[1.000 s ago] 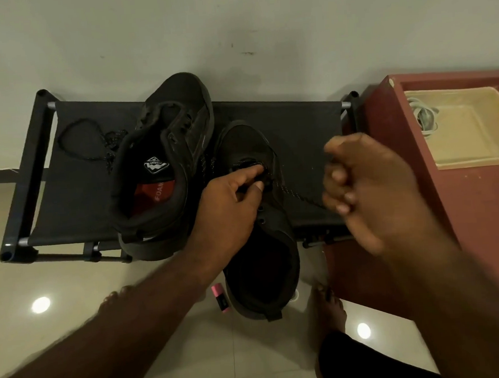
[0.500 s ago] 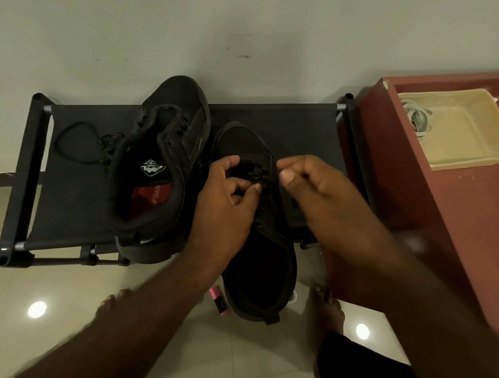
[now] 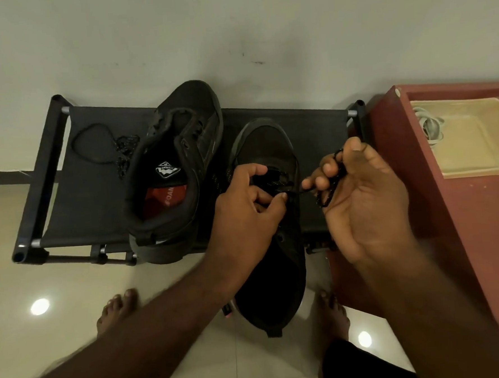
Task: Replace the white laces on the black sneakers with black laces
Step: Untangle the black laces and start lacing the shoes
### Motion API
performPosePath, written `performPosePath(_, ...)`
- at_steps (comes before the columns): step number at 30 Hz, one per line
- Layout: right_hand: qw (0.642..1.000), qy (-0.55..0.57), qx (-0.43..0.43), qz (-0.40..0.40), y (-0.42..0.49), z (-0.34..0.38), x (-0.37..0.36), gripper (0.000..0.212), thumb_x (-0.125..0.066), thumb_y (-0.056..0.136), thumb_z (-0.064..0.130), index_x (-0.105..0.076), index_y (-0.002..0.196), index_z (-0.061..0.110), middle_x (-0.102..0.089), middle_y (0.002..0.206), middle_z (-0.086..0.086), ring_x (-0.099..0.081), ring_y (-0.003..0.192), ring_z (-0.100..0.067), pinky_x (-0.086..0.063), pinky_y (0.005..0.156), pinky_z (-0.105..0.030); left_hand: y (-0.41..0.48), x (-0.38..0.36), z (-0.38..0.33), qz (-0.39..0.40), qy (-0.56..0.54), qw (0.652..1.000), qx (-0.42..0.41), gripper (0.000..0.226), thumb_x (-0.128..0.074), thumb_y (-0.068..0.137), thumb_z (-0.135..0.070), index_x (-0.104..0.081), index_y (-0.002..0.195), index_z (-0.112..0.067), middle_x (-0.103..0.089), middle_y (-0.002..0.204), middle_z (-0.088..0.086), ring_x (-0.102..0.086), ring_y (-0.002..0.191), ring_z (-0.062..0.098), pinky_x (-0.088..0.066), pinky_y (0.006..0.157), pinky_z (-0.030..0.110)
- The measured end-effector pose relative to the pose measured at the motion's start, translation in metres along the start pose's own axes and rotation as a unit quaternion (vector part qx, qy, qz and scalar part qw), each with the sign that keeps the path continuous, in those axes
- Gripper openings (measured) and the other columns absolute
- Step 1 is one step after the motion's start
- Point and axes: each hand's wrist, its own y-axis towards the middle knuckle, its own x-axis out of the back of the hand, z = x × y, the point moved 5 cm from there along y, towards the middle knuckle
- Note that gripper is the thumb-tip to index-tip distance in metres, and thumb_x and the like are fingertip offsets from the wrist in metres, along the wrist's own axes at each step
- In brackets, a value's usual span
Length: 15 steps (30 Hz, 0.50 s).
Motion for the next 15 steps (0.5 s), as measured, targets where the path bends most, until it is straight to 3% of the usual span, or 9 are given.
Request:
performPosePath(4,0.995,-0.089,-0.006,-0.052,0.005,-0.001,0.013,0.032,-0.043,0.107,0.021,-0.045,0.076,0.016,-0.043,0.057,0.003,-0.040,0.050,-0.012,-0.046,0.056,-0.029,-0.005,0.004,-0.006,-0.033,0.028,0.999,-0.005,0.034,-0.071,0.087,-0.026,-0.048,0.113,-0.028,-0.065,0.071,-0.002,-0.063,0.060,0.005,-0.051,0.057,0.018)
performPosePath(8,0.978,-0.190,-0.019,-0.084,0.008,-0.007,0.019,0.033,-0.049,0.105,0.025,-0.044,0.073,0.016,-0.040,0.053,0.004,-0.037,0.046,-0.010,-0.045,0.051,-0.027,-0.026,0.005,-0.014,-0.002,0.183,0.983,-0.015,0.035,-0.065,0.081,-0.051,-0.044,0.103,-0.033,-0.055,0.068,-0.007,-0.056,0.060,0.004,-0.047,0.056,0.022)
performPosePath(11,0.964,-0.256,0.002,-0.076,0.006,-0.005,0.016,0.031,-0.050,0.105,0.027,-0.046,0.077,0.014,-0.042,0.057,0.002,-0.040,0.050,-0.010,-0.048,0.052,-0.026,-0.031,0.004,-0.012,0.007,0.237,0.971,-0.029,0.025,-0.064,0.083,-0.047,-0.050,0.082,-0.027,-0.052,0.063,-0.007,-0.052,0.056,0.007,-0.045,0.054,0.026)
performPosePath(13,0.967,-0.243,-0.017,-0.071,0.004,-0.005,0.014,0.032,-0.049,0.105,0.029,-0.046,0.076,0.015,-0.042,0.056,0.003,-0.039,0.048,-0.009,-0.045,0.048,-0.025,-0.027,0.001,-0.008,0.000,0.222,0.974,-0.041,0.024,-0.064,0.083,-0.042,-0.052,0.074,-0.022,-0.051,0.060,-0.006,-0.051,0.055,0.010,-0.047,0.053,0.027)
performPosePath(15,0.982,-0.145,-0.101,-0.064,0.002,-0.004,0.011,0.033,-0.050,0.105,0.029,-0.042,0.075,0.018,-0.037,0.053,0.004,-0.033,0.043,-0.008,-0.034,0.040,-0.022,-0.021,0.001,-0.005,-0.011,0.190,0.981,-0.028,0.023,-0.064,0.086,-0.037,-0.054,0.073,-0.021,-0.052,0.059,-0.006,-0.053,0.056,0.010,-0.045,0.052,0.020)
